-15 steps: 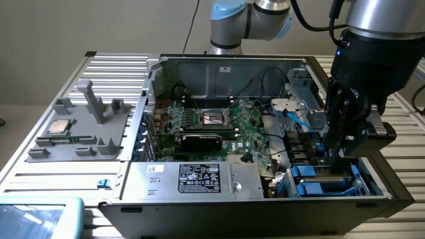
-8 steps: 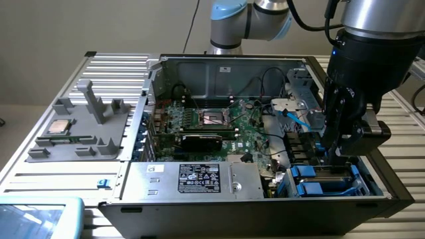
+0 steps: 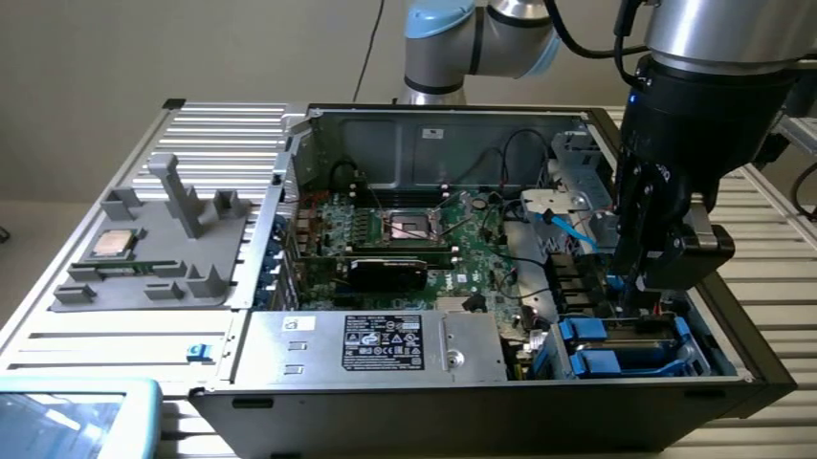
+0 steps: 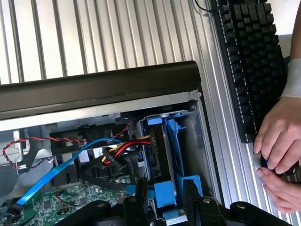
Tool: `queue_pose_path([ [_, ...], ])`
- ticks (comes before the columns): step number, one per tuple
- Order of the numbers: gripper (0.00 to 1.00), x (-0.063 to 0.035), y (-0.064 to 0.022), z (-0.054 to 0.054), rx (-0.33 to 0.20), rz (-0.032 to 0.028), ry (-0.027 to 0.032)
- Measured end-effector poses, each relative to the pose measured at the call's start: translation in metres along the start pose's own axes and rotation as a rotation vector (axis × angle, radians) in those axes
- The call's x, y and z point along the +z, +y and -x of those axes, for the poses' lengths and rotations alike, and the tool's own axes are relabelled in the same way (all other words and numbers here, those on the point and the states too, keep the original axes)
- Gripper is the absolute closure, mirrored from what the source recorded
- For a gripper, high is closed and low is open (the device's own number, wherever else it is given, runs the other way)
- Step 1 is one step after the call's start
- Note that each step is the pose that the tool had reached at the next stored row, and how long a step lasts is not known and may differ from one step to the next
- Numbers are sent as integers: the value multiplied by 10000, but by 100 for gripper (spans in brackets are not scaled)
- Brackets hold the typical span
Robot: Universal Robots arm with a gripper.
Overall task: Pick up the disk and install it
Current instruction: 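Insert the first disk wire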
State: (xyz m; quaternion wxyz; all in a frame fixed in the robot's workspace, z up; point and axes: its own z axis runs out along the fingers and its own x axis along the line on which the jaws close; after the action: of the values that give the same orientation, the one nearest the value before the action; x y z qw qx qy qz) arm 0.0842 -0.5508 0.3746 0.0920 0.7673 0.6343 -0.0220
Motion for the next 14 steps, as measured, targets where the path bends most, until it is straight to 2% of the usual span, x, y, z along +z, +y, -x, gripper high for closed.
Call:
queue_pose_path([
  [3, 57, 38, -6, -8, 6, -10, 53],
  [7, 57, 91, -12, -17, 10, -19, 97],
  [14, 57, 98, -43, -12, 11, -23, 114],
])
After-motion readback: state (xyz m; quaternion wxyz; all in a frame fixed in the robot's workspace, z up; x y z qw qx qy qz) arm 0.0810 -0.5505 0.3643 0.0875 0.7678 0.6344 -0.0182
